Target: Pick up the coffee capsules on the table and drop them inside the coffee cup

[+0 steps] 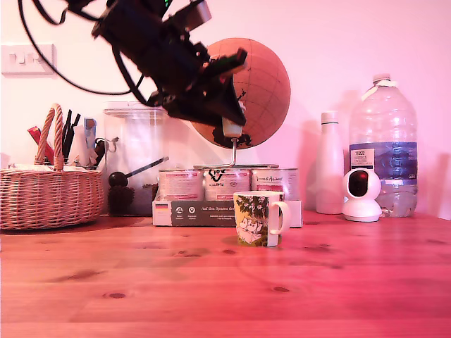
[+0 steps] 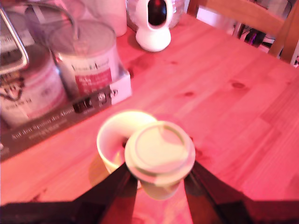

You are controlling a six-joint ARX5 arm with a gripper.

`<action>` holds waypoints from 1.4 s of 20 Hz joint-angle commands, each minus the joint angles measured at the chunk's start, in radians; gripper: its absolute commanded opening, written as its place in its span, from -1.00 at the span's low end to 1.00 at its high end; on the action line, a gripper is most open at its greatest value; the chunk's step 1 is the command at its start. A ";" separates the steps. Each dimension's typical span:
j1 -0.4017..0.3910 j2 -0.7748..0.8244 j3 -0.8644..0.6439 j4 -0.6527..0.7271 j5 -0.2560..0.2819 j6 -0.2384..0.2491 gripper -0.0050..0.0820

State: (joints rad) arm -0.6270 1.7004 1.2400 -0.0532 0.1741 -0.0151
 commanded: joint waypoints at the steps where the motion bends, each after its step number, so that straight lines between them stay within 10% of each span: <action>1: -0.003 0.010 0.033 -0.021 0.001 0.018 -0.48; 28: -0.003 0.536 0.653 -0.466 -0.016 0.121 -0.48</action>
State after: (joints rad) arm -0.6270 2.2040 1.8759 -0.5220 0.1604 0.0929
